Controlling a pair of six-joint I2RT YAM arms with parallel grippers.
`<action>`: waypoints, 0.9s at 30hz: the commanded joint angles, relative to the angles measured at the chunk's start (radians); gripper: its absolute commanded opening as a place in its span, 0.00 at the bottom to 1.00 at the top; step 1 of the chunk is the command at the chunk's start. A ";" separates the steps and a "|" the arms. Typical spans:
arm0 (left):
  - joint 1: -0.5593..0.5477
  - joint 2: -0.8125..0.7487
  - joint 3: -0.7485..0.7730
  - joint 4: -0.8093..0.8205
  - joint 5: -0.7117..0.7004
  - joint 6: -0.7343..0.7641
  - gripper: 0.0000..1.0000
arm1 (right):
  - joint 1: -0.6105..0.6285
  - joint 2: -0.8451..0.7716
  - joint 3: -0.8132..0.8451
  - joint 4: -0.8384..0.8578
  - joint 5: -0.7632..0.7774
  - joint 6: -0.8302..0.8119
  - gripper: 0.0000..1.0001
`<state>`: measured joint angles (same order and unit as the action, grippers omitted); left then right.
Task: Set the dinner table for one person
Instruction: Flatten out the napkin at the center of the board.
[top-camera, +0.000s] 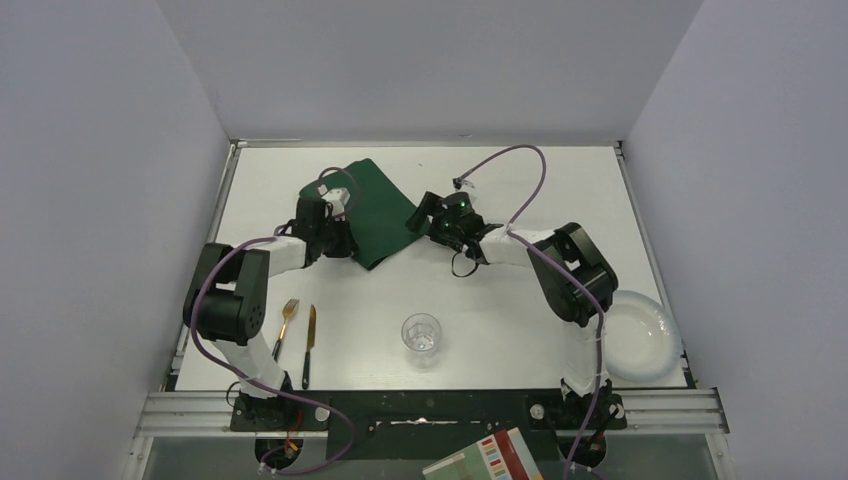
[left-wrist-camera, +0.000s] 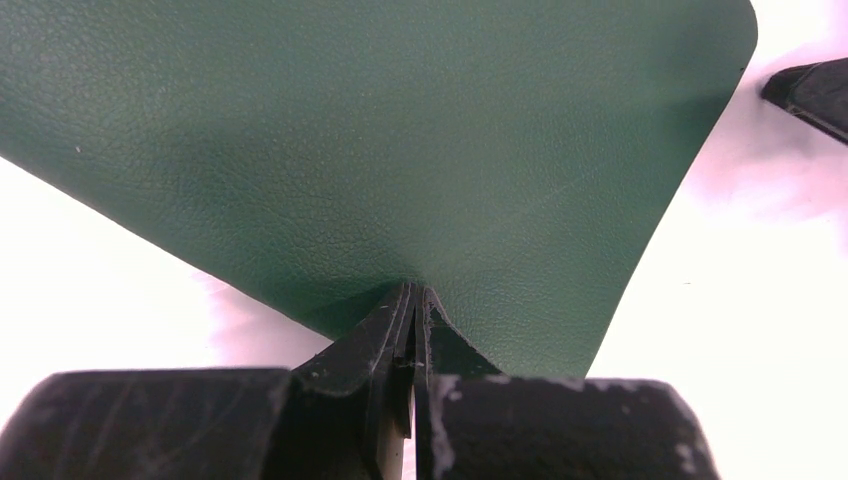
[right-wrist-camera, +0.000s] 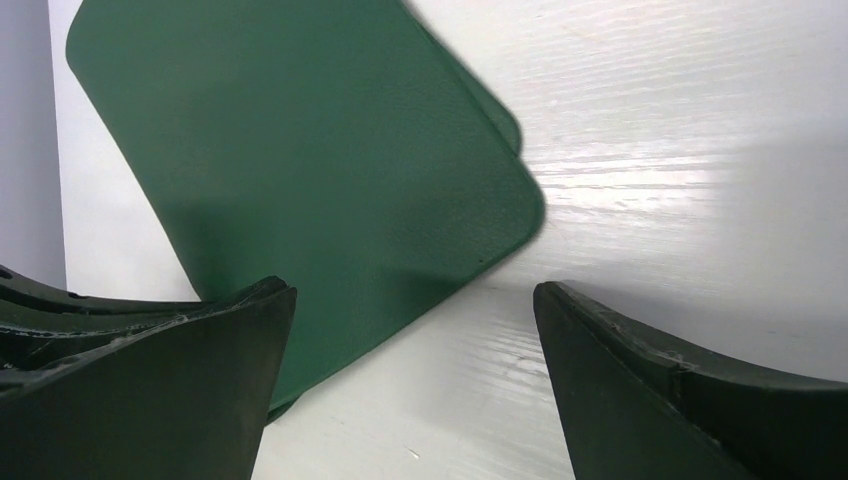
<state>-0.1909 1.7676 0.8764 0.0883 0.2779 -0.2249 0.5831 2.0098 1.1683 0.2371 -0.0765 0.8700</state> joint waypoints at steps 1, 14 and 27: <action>0.027 0.033 -0.030 -0.010 0.041 -0.019 0.00 | 0.050 0.086 0.025 -0.074 0.034 0.007 0.98; 0.050 0.039 -0.038 -0.052 0.085 -0.044 0.00 | 0.070 0.162 0.110 -0.110 0.068 0.026 0.98; 0.057 0.031 -0.038 -0.047 0.099 -0.045 0.00 | 0.067 0.180 0.174 -0.138 0.081 -0.014 0.11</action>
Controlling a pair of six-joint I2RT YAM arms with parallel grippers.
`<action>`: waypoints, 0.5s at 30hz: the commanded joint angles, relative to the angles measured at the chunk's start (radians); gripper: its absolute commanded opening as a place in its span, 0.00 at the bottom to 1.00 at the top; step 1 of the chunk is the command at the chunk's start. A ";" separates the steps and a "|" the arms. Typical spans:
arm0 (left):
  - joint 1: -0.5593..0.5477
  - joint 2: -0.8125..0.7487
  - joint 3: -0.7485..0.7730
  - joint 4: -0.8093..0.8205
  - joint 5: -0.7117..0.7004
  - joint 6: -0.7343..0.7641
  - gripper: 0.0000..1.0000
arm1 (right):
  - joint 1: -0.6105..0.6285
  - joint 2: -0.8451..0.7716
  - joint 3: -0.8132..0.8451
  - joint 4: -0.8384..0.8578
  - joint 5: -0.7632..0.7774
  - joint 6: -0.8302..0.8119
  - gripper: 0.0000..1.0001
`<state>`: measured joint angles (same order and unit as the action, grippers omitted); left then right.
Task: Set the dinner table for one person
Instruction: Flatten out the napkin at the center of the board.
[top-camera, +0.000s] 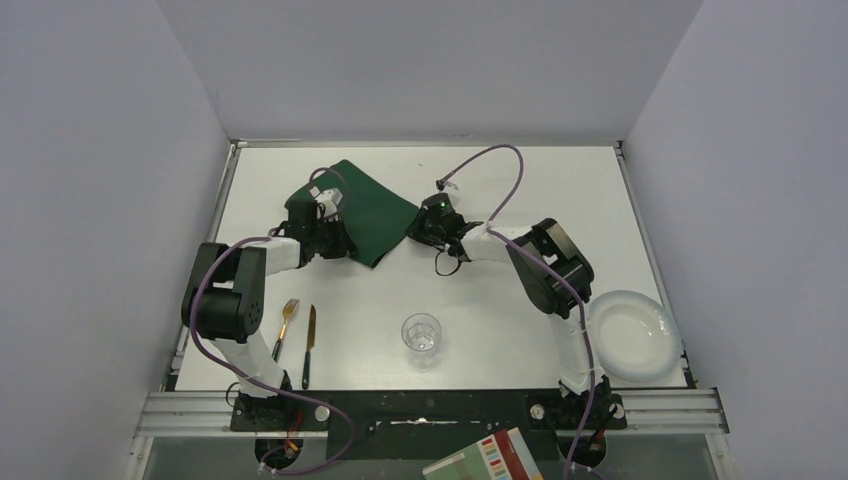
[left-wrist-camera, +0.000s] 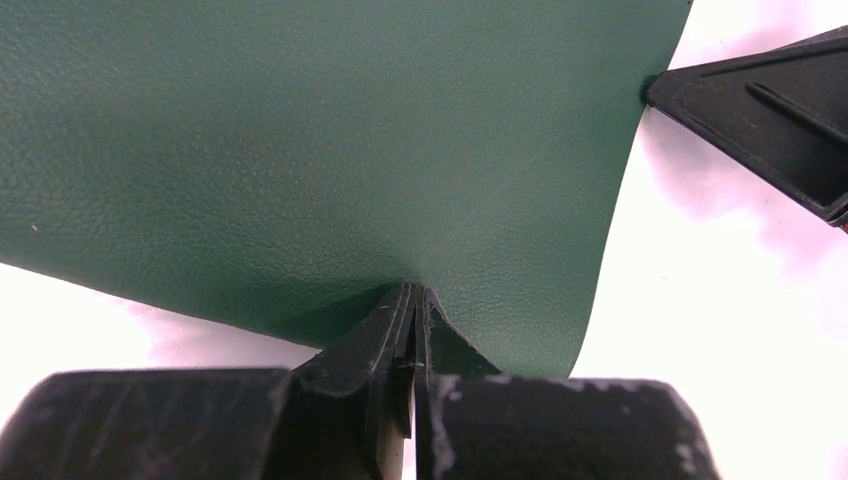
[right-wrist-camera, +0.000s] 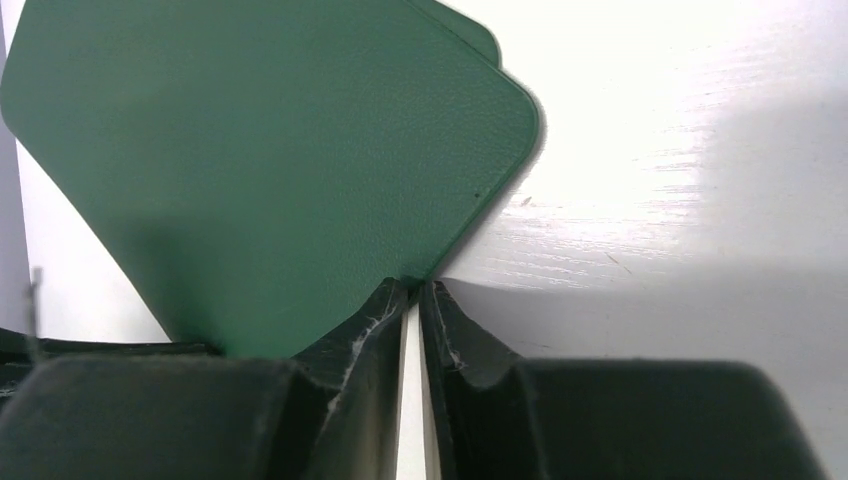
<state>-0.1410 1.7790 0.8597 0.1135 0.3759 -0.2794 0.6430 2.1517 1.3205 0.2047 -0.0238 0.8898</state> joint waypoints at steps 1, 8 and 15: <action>0.007 0.018 -0.021 -0.072 0.001 0.009 0.00 | 0.009 0.039 0.026 -0.107 0.029 -0.037 0.11; 0.007 0.022 -0.020 -0.069 -0.004 0.011 0.00 | 0.018 0.018 0.045 -0.136 -0.005 -0.051 0.48; 0.008 0.025 -0.017 -0.067 -0.001 0.009 0.00 | 0.048 0.010 0.068 -0.165 -0.028 -0.043 0.55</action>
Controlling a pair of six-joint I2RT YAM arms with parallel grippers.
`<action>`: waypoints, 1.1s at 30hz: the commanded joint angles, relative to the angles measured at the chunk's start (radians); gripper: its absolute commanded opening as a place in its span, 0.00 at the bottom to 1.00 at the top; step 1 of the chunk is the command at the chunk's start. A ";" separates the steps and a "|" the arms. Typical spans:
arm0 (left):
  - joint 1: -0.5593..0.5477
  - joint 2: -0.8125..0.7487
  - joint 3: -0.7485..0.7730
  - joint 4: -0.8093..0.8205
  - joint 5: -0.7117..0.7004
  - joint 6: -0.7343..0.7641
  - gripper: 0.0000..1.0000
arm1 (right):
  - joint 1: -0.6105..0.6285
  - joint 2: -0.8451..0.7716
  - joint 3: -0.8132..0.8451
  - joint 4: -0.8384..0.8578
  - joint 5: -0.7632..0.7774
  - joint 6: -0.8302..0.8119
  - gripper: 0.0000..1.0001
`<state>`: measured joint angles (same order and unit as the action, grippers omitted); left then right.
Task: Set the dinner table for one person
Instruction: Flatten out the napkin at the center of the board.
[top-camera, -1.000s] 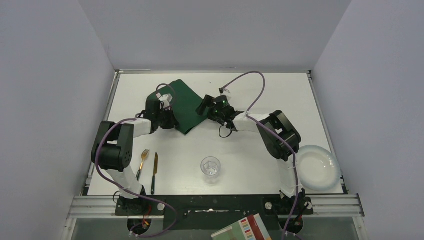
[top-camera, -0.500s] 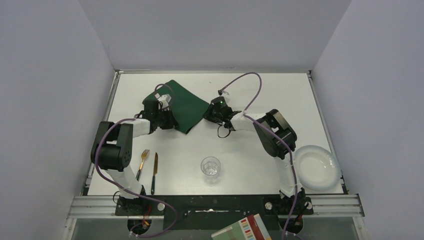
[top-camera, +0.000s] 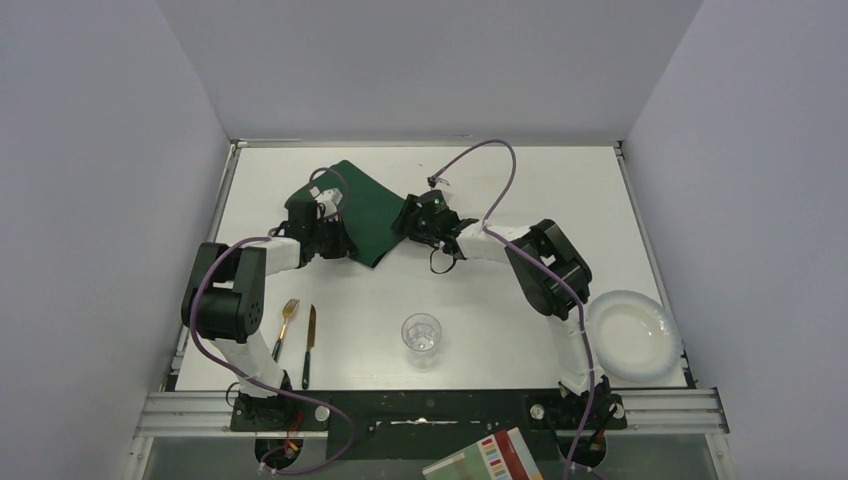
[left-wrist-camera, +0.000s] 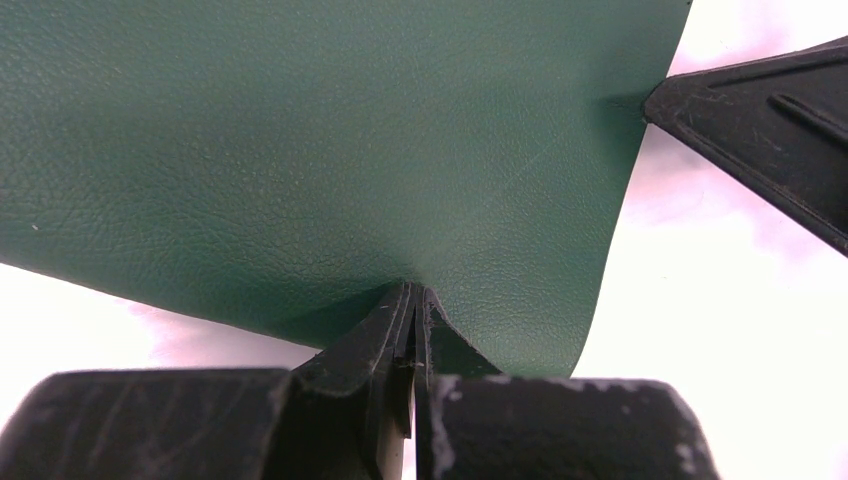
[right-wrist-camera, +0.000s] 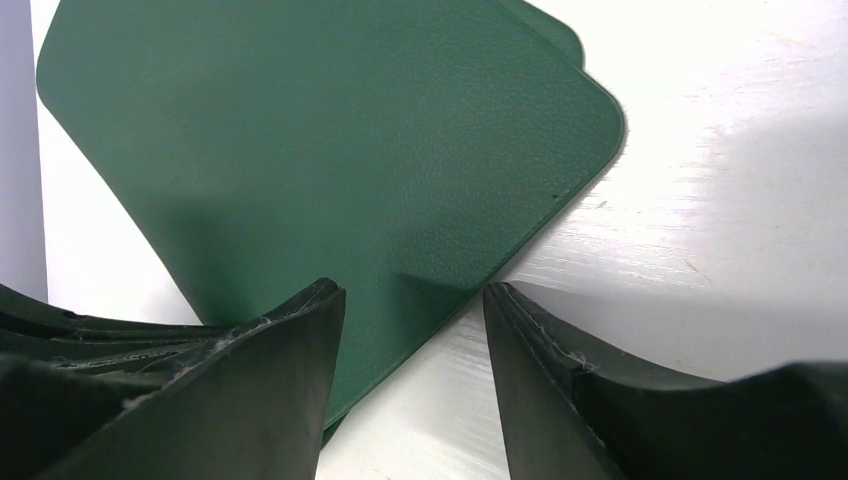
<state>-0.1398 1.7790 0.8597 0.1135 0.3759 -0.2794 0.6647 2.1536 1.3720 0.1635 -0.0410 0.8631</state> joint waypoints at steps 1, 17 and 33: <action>0.006 0.025 -0.016 -0.067 -0.002 0.009 0.00 | 0.030 0.017 0.025 -0.129 -0.006 -0.014 0.55; 0.014 0.018 -0.020 -0.063 0.019 0.005 0.00 | 0.070 0.109 0.185 -0.268 0.130 -0.026 0.11; 0.001 0.032 -0.008 -0.051 0.062 0.002 0.00 | 0.012 -0.014 0.289 -0.362 0.212 -0.136 0.00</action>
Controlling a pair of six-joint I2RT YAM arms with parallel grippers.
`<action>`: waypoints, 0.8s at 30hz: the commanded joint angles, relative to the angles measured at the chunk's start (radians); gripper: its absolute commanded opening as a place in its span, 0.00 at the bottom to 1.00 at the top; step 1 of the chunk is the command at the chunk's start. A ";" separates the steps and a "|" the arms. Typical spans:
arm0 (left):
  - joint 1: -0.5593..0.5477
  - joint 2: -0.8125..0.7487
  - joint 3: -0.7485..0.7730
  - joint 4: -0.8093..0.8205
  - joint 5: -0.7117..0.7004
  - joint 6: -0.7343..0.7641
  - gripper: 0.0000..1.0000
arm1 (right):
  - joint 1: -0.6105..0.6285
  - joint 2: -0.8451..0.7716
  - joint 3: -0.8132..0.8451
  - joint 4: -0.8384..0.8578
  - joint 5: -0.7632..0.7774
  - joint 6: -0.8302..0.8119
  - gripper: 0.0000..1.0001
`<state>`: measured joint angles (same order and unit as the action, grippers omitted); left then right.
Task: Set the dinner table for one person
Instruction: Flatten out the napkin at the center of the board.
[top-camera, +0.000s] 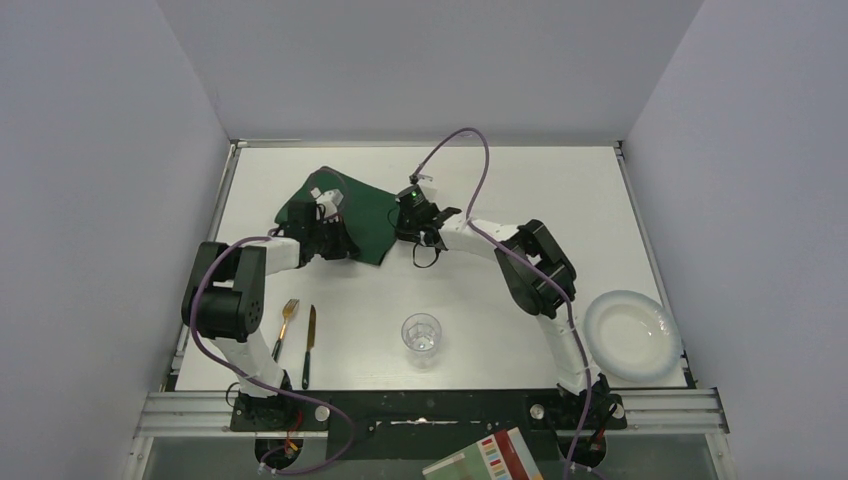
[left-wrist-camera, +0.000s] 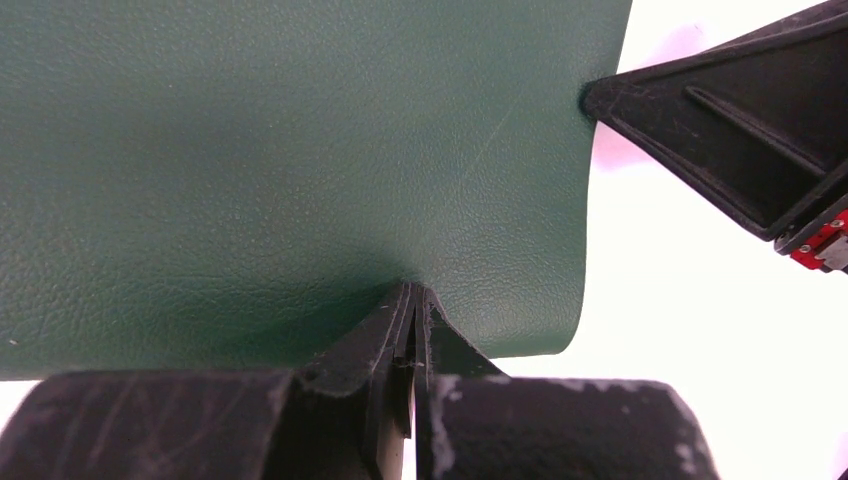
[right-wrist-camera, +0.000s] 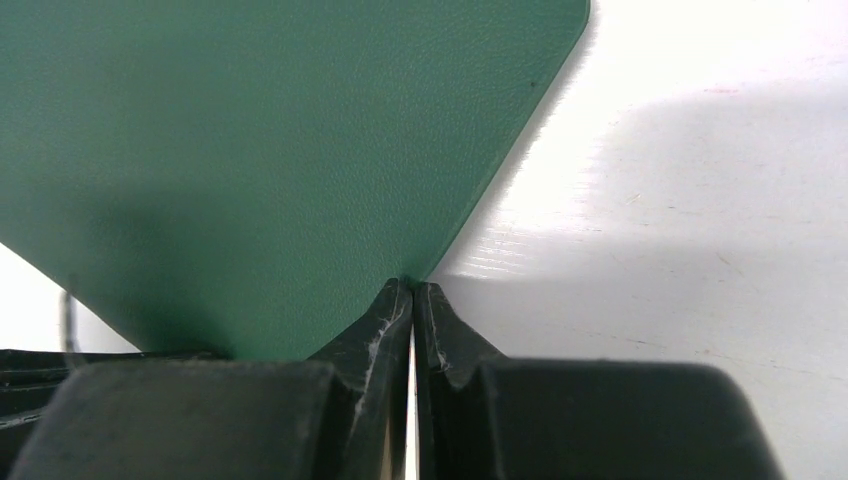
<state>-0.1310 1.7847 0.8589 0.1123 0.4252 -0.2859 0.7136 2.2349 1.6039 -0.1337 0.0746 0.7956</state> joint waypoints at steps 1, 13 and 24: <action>-0.014 0.026 -0.006 -0.050 0.015 0.011 0.00 | -0.042 -0.101 0.063 -0.069 0.093 -0.071 0.00; -0.092 0.078 0.033 -0.047 -0.012 0.024 0.00 | -0.058 -0.162 0.135 -0.116 0.101 -0.124 0.00; -0.152 0.096 0.128 -0.079 -0.042 0.074 0.00 | -0.042 -0.160 0.194 -0.166 0.010 -0.098 0.00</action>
<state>-0.2493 1.8439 0.9337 0.1238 0.4225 -0.2733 0.6819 2.1578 1.7321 -0.3279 0.0715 0.7021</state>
